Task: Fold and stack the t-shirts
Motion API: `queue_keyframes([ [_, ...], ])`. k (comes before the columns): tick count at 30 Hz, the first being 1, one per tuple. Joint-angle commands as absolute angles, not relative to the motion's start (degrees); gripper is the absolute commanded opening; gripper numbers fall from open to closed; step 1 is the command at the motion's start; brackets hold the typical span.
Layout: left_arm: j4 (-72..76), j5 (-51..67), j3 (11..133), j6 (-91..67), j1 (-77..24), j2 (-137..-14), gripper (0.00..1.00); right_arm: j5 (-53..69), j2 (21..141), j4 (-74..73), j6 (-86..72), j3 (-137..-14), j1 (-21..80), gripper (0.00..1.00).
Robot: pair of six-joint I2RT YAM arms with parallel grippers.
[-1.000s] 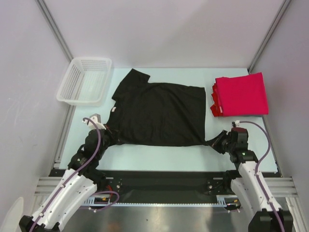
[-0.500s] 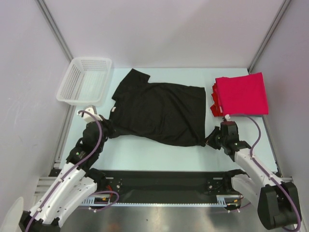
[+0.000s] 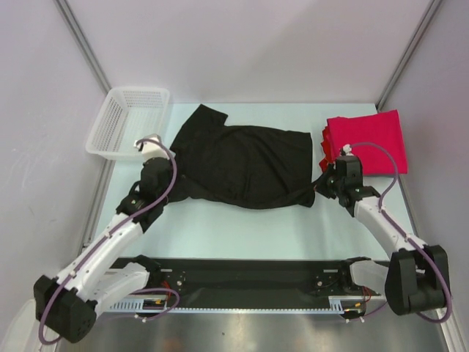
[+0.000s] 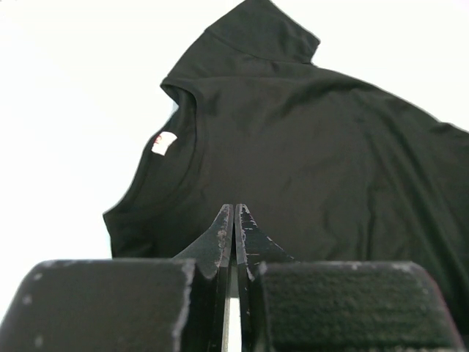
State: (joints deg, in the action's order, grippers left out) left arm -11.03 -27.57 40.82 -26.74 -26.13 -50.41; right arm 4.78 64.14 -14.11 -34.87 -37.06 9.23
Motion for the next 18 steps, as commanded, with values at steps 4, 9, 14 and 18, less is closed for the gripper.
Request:
queue_keyframes([
  [4,-6.2,-31.1,48.2,-21.7,-26.2,-58.6,0.02,5.8,72.2,-10.0,-33.3,-44.8,7.2,0.0],
  [9,-2.3,-32.7,49.7,-20.5,-26.1,-64.9,0.01,6.0,78.1,-10.0,-33.0,-50.0,5.8,0.0],
  [14,-0.4,-33.2,54.1,-18.6,-25.7,-70.9,0.01,7.1,82.3,-9.4,-32.8,-53.3,4.1,0.0],
  [18,-0.3,-33.2,57.8,-17.2,-25.2,-75.7,0.0,7.5,84.1,-8.5,-32.6,-54.0,3.6,0.0],
])
